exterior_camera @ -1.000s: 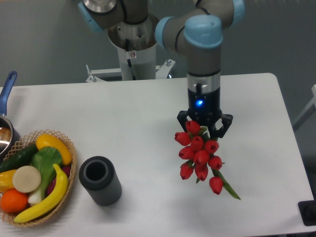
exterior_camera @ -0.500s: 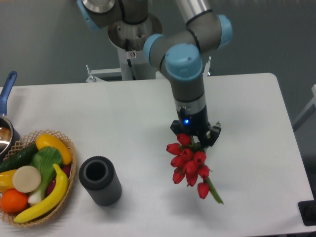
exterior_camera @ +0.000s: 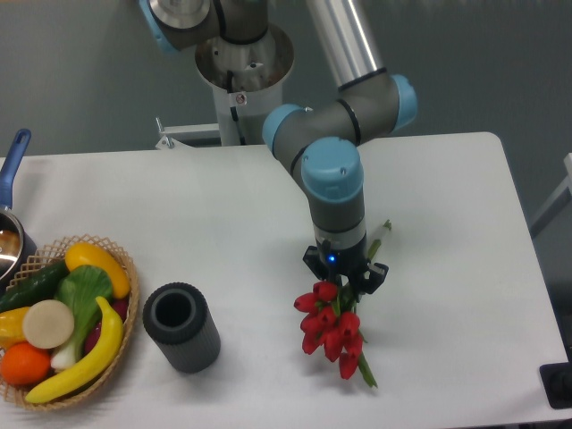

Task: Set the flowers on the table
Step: 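Lower the tulips onto the table and open the gripper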

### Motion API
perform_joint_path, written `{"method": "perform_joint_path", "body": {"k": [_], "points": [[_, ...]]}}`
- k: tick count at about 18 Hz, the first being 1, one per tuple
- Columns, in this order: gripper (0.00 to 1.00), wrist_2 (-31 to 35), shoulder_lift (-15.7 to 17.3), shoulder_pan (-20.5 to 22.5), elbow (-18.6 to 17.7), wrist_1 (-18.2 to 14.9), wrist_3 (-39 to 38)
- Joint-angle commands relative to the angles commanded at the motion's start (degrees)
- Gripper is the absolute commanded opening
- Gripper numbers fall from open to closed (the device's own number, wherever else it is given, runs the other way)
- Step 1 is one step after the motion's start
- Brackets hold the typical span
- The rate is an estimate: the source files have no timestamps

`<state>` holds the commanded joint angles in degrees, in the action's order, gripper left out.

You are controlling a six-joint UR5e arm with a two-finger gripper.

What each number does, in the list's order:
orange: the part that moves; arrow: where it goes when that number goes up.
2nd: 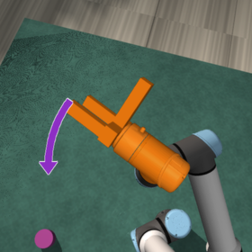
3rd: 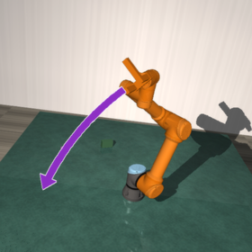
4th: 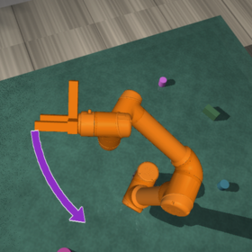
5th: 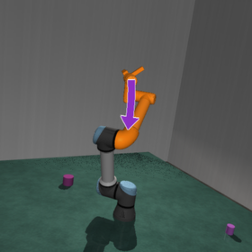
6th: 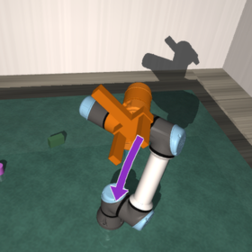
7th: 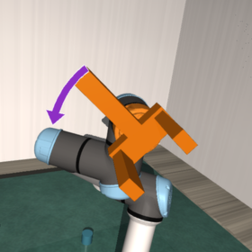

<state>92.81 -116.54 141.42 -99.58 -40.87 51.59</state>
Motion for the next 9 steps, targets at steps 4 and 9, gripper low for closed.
{"method": "perform_joint_path", "body": {"k": [4,9], "points": [[0.84,0.00,-0.62,-0.09,0.17,0.17,0.17],[1.00,-0.09,0.87,-0.09,0.35,0.09,0.00]]}}
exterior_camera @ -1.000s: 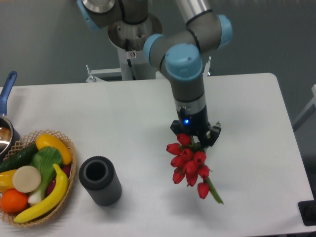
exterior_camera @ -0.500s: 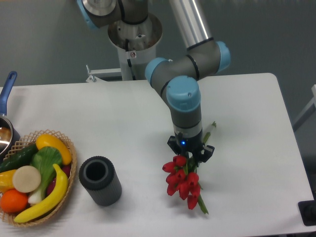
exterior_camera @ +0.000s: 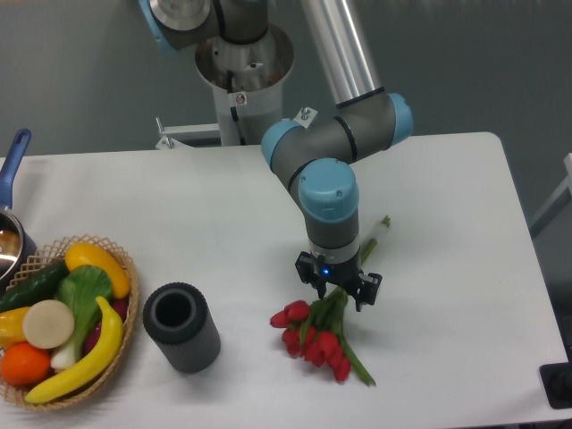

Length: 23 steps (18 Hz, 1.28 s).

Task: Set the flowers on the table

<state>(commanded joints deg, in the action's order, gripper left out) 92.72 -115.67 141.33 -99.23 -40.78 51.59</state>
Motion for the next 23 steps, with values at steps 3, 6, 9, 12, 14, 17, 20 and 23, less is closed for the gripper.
{"method": "perform_joint_path", "body": {"k": [3,6,9,12,14,17,20,23], "points": [[1.00,-0.18,2.55,0.44,1.84,-0.26,-0.26],[1.00,0.00,4.92,1.92,5.09,-1.84,0.09],[1.00,-0.26,5.81,3.25,8.87,-8.41,2.09],[1.00,-4.02,7.56,6.32,12.12,-18.95,10.17],[1.00,-7.54,9.40,9.39,13.44,-25.28,15.53],[1.00,-9.49,12.39,12.65,13.71,-31.54,26.68],[1.00,-9.58,14.94,14.15,13.28,-35.15,34.17],[1.00,-9.75,16.35,15.81,12.40,-36.21,36.03]]}}
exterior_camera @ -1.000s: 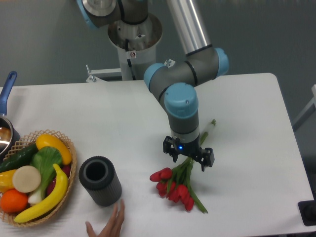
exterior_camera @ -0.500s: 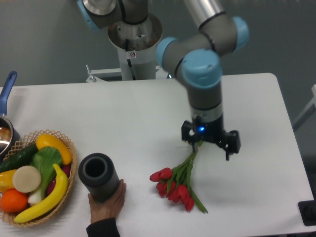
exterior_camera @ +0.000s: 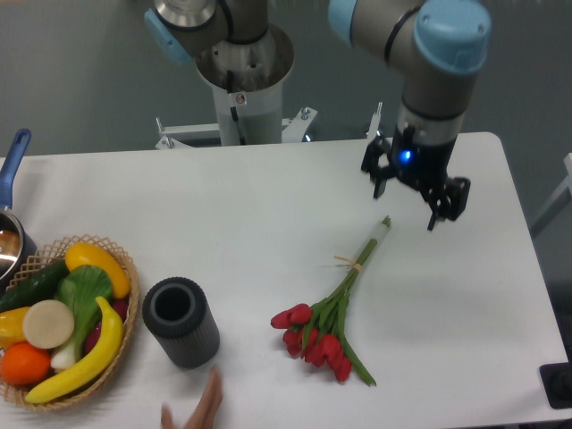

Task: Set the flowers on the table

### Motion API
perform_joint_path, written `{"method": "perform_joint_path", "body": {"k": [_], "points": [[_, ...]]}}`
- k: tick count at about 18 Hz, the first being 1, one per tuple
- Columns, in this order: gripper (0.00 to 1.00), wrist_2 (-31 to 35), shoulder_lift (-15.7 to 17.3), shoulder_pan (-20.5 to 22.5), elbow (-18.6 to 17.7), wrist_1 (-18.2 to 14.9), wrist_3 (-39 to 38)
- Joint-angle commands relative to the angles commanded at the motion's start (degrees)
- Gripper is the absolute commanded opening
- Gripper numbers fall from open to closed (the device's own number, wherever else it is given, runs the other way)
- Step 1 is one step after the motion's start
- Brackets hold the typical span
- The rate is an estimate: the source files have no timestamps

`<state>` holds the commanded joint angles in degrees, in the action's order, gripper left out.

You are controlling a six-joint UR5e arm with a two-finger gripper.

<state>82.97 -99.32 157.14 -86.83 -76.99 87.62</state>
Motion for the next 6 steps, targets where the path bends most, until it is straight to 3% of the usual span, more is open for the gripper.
{"method": "perform_joint_path", "body": {"k": [6], "points": [[1.00,-0.70,0.18,0.27,-0.53,0.35,0.71]]}}
